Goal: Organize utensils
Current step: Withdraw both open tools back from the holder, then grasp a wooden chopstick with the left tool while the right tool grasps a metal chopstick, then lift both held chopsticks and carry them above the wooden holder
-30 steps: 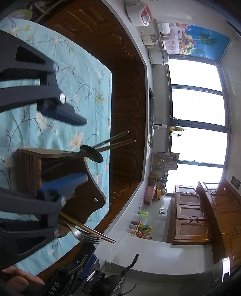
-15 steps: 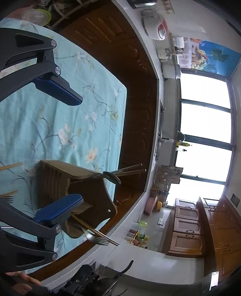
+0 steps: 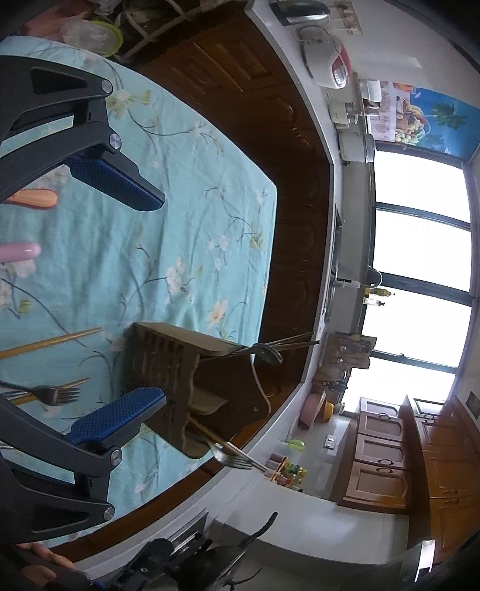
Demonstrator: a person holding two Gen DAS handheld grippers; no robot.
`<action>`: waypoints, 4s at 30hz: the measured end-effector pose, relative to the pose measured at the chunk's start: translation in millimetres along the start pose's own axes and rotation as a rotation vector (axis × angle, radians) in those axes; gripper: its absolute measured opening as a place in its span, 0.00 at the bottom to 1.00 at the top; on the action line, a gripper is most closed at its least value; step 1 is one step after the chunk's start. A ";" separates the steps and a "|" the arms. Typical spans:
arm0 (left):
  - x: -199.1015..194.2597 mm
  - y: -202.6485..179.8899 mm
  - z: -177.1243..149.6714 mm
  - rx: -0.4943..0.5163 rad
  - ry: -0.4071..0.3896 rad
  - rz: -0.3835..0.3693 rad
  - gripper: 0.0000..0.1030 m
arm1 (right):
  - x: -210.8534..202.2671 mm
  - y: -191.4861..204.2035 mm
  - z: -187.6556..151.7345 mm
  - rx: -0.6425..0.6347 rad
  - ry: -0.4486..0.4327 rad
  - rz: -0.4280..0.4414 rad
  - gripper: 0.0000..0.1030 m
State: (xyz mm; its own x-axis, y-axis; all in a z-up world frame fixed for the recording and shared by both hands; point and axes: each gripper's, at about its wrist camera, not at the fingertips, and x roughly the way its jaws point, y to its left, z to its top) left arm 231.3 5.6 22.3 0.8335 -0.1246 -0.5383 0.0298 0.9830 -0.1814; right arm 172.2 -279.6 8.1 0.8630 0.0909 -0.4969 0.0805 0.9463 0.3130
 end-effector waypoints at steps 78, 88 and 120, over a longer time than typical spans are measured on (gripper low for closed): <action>130.1 -27.7 -44.2 0.139 0.387 0.006 0.76 | 90.7 -25.6 -92.9 0.036 0.463 -0.173 0.86; 158.8 -41.0 -51.8 0.188 0.460 -0.024 0.47 | 110.1 -20.3 -94.2 -0.032 0.511 -0.224 0.43; 33.6 -3.6 -21.0 0.060 0.293 -0.153 0.04 | 40.3 1.3 -51.3 -0.002 0.347 -0.049 0.04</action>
State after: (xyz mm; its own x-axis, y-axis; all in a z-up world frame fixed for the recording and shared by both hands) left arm 247.6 -5.0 -12.4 0.6229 -0.2959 -0.7242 0.1819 0.9551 -0.2337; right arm 181.5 -258.8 -53.0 0.6376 0.1449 -0.7566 0.1164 0.9527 0.2806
